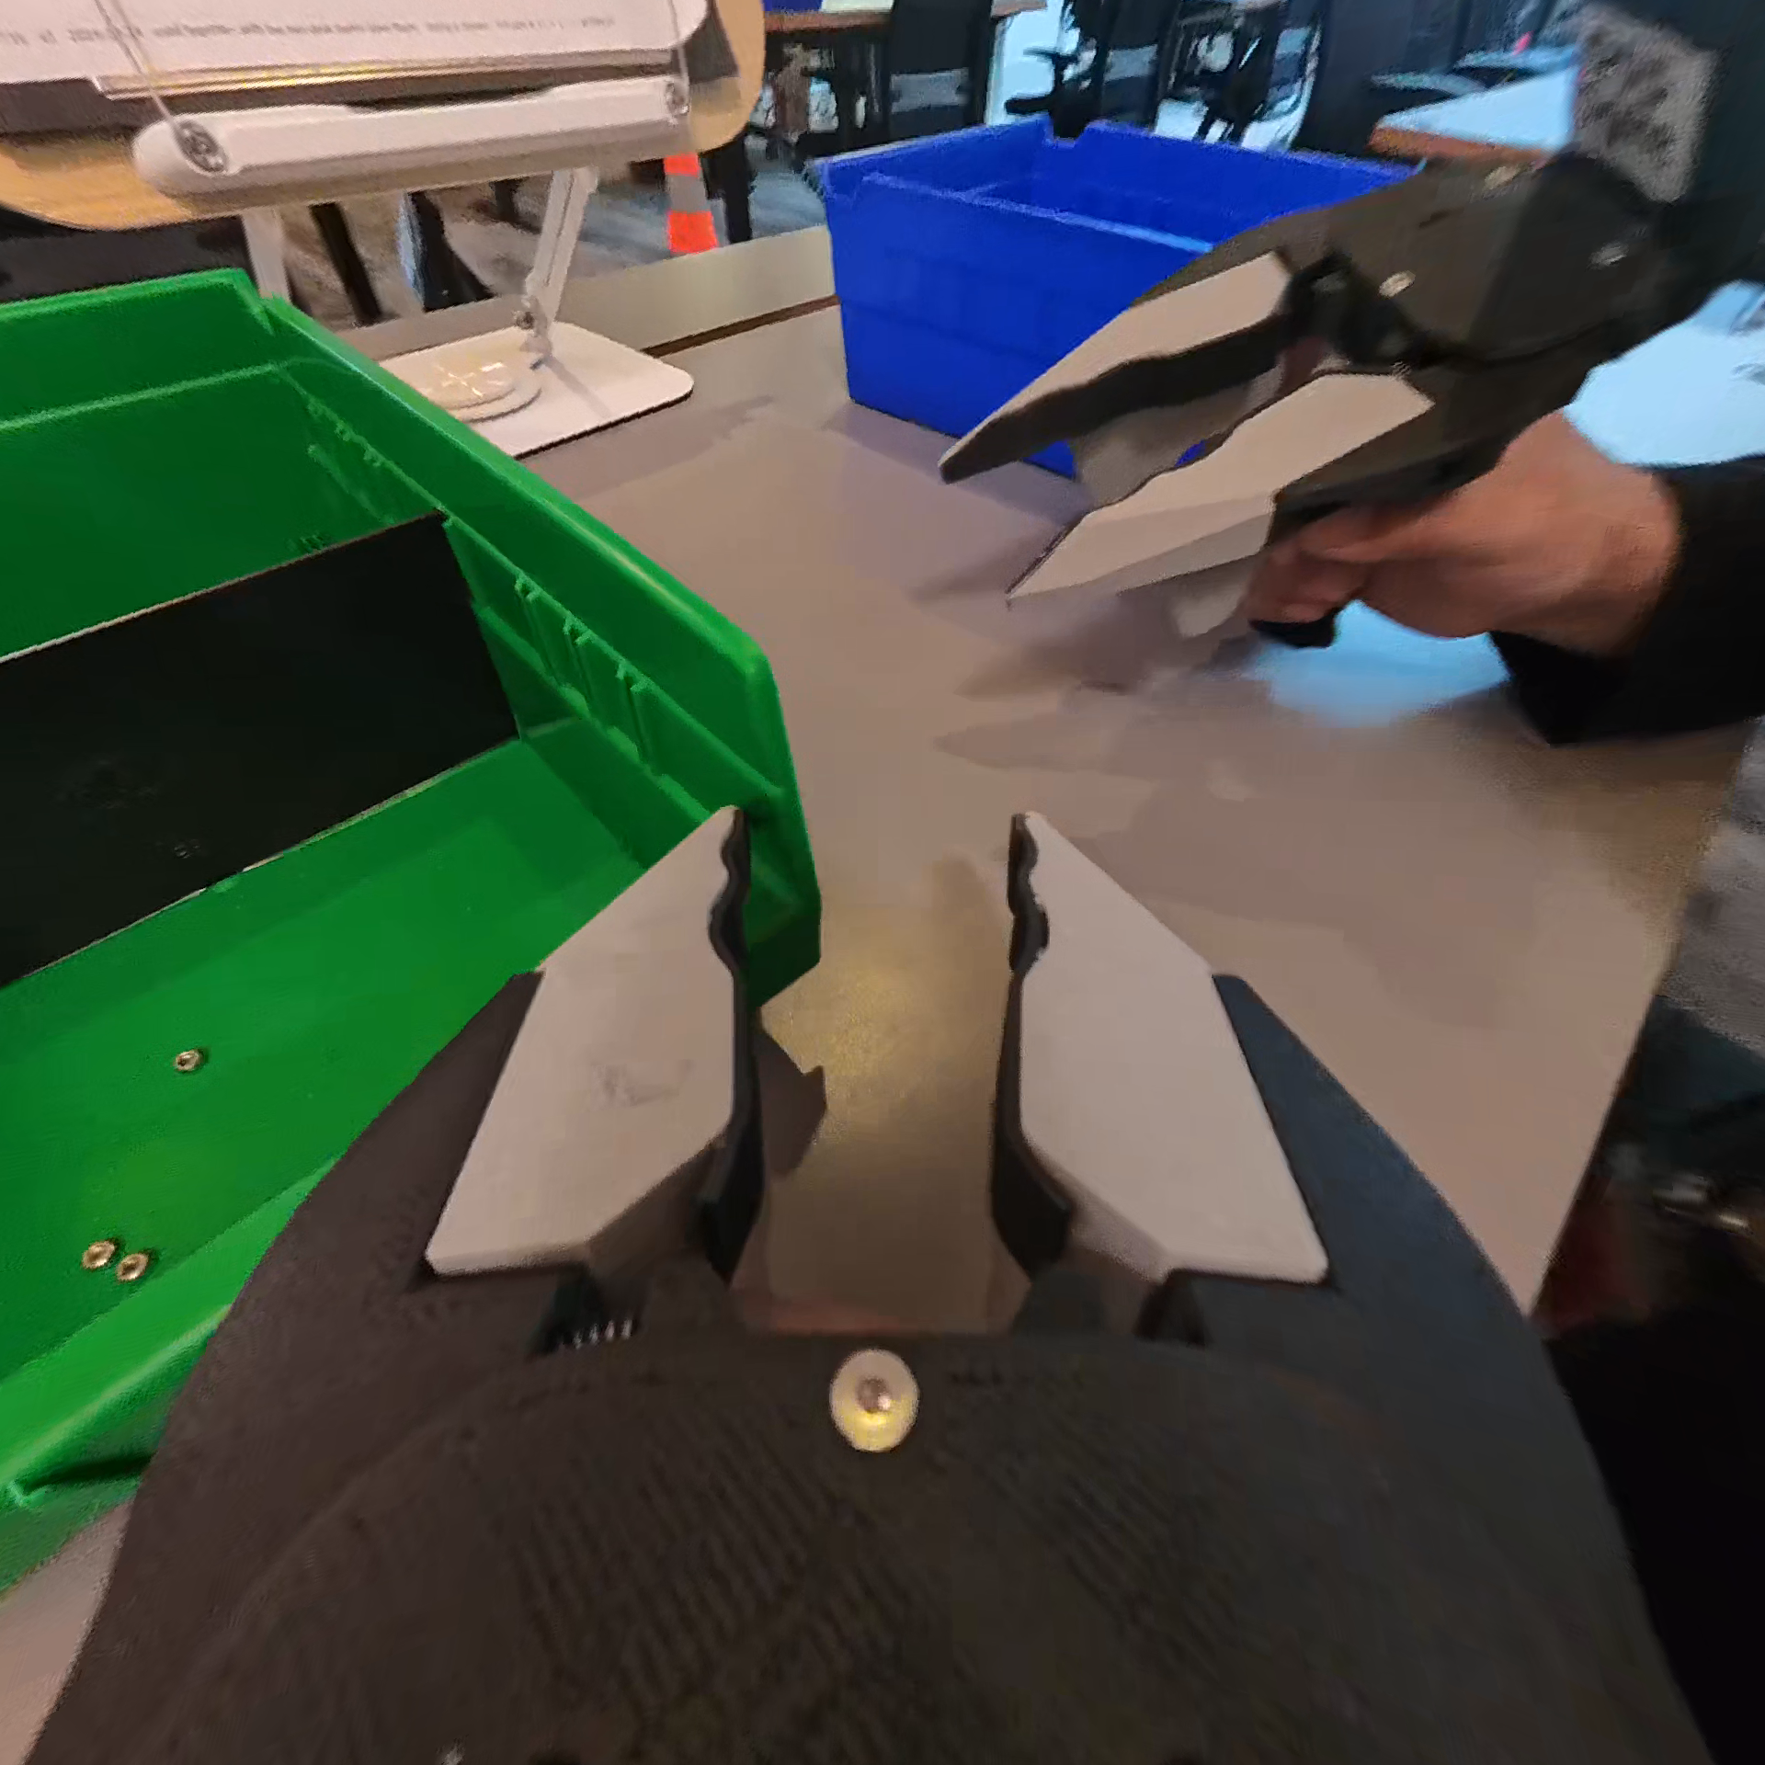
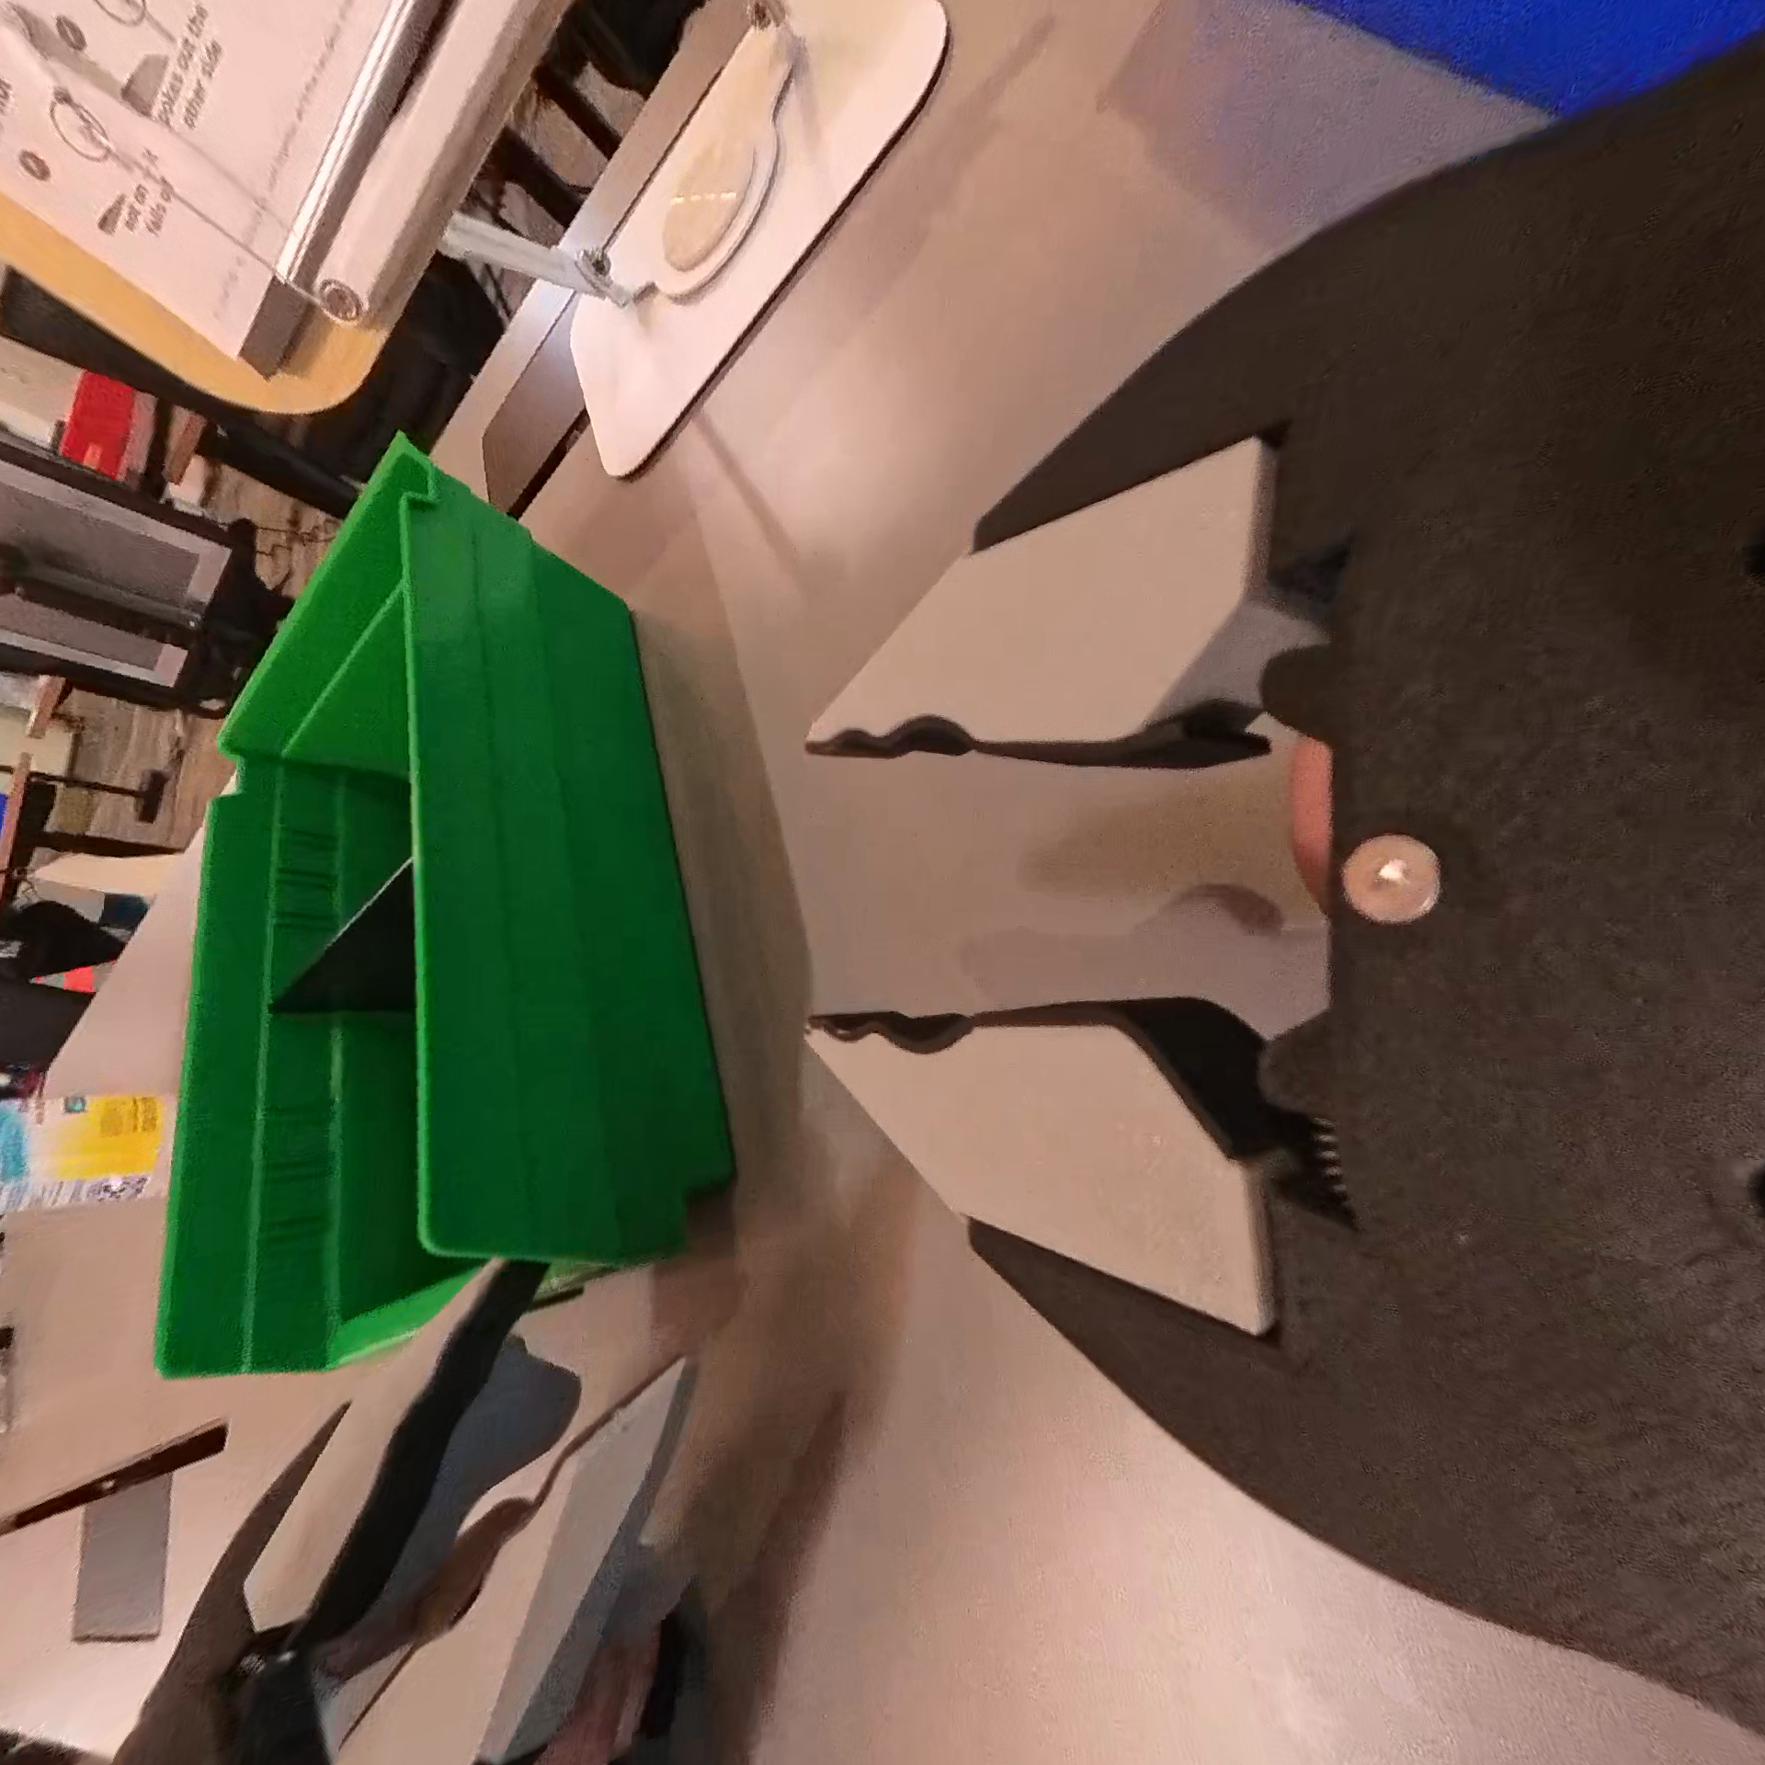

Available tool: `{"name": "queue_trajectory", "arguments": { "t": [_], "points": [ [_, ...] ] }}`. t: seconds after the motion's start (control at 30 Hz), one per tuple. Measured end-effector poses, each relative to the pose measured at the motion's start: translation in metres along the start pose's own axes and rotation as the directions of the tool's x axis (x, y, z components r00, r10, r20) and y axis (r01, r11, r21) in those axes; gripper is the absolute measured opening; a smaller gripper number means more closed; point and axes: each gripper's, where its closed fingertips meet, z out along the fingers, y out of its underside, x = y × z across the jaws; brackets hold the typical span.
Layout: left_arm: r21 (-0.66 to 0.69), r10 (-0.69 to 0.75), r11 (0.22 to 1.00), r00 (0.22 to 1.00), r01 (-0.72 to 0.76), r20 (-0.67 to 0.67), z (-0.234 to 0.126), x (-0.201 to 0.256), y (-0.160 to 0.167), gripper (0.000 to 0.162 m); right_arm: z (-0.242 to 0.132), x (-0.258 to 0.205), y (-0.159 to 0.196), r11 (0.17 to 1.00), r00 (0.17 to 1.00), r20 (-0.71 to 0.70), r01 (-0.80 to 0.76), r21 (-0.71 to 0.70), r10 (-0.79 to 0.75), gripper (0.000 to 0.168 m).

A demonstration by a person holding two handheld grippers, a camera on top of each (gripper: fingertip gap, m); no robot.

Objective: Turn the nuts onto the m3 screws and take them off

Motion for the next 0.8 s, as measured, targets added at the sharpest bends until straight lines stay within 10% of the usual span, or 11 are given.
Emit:
{"name": "queue_trajectory", "arguments": {
  "t": [0.8],
  "points": [
    [0.106, -0.267, 0.963, 0.924, 0.247, 0.275, -0.033, -0.032, -0.018, 0.058, -0.018, -0.019, 0.002, 0.995, 0.994, 0.062, 0.091, 0.041, -0.093, 0.062]
  ]
}}
